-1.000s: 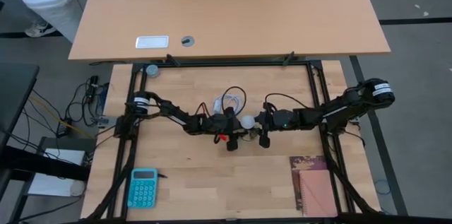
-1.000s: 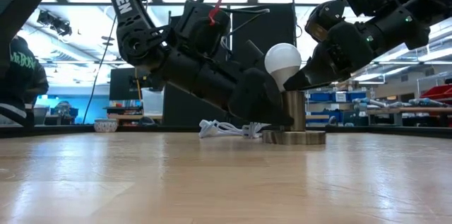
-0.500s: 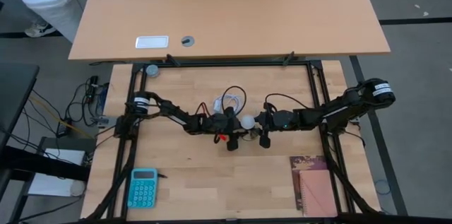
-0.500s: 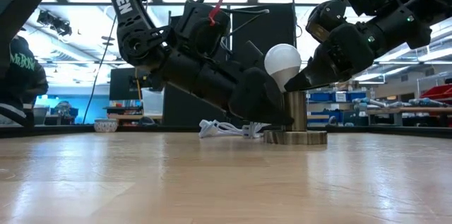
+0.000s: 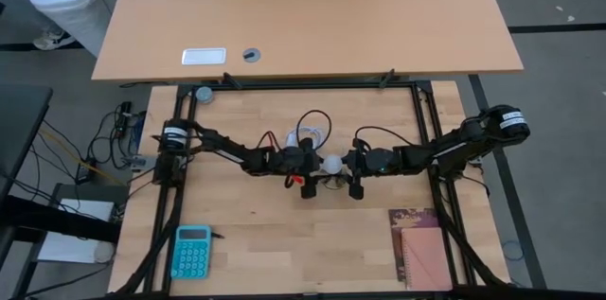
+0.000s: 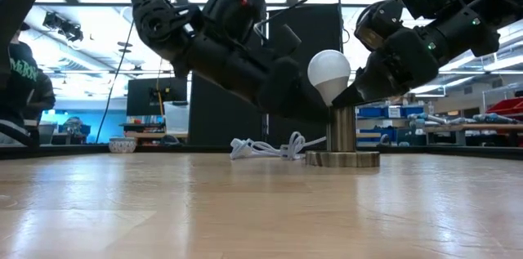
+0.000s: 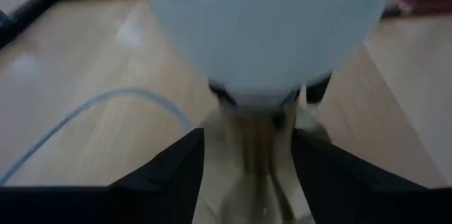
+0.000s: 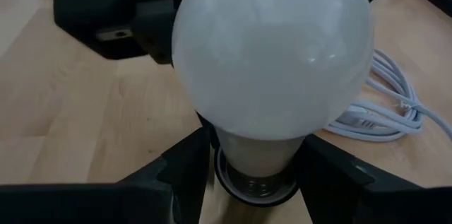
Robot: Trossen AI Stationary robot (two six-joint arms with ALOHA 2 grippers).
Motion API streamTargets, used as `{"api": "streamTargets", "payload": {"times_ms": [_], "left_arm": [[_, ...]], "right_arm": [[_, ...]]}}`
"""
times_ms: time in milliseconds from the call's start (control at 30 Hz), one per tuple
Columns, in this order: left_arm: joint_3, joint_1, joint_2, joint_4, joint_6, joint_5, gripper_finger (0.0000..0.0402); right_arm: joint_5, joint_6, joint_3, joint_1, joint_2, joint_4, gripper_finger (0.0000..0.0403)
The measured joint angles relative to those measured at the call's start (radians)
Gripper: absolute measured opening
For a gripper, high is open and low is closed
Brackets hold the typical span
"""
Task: Screw lightbulb
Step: Insert the white lightbulb into the lamp socket
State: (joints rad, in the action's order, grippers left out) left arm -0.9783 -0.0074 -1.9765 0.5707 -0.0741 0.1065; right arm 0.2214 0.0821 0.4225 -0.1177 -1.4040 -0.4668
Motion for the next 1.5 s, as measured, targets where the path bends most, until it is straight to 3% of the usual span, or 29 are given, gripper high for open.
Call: {"api": "streamTargets", "payload": {"times_ms": [300,800,1267,1500], "left_arm": [[0.001,0.0,0.075,-0.124,-0.004,-0.006,0.0218],[-0.04,-0.001,0.116,-0.122,-0.028,-0.02,0.0218],[-0.05,-0.001,0.112,-0.112,-0.051,-0.033,0.0218],[-0.05,0.0,0.111,-0.103,-0.057,-0.033,0.0218]], "right_arm": [[-0.009,-0.034,-0.002,0.0,0.011,0.011,0.0199],[-0.013,-0.042,-0.004,0.002,0.093,0.117,0.02],[-0.04,-0.067,-0.004,0.014,0.095,0.106,0.0279],[-0.04,-0.091,-0.003,0.022,0.095,0.105,0.0282]]}}
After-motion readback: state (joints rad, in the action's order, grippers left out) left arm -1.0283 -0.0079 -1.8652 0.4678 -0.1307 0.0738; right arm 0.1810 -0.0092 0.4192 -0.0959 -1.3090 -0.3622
